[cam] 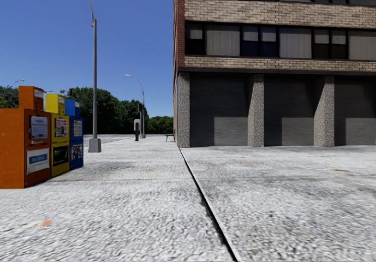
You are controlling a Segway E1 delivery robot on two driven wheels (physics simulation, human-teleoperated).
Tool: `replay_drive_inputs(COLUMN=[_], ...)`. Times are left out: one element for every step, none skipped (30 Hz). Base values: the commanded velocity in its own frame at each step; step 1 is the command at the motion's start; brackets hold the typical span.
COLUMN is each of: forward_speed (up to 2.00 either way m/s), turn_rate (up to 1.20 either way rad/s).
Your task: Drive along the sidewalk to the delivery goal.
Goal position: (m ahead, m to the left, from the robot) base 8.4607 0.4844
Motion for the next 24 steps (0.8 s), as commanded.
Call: replay_drive_inputs(forward_speed=[2.0, 2.0, 2.0, 2.0, 2.0, 2.0, 2.0, 2.0, 2.0, 2.0, 2.0, 2.0, 2.0, 2.0, 2.0, 2.0, 2.0, 2.0, 2.0, 2.0, 2.0, 2.0, 2.0, 2.0], turn_rate=[0.0, 0.0, 0.0, 0.0, 0.0, 0.0, 0.0, 0.0, 0.0, 0.0, 0.0, 0.0, 0.0, 0.0, 0.0, 0.0, 0.0, 0.0, 0.0, 0.0, 0.0, 0.0, 0.0, 0.0])
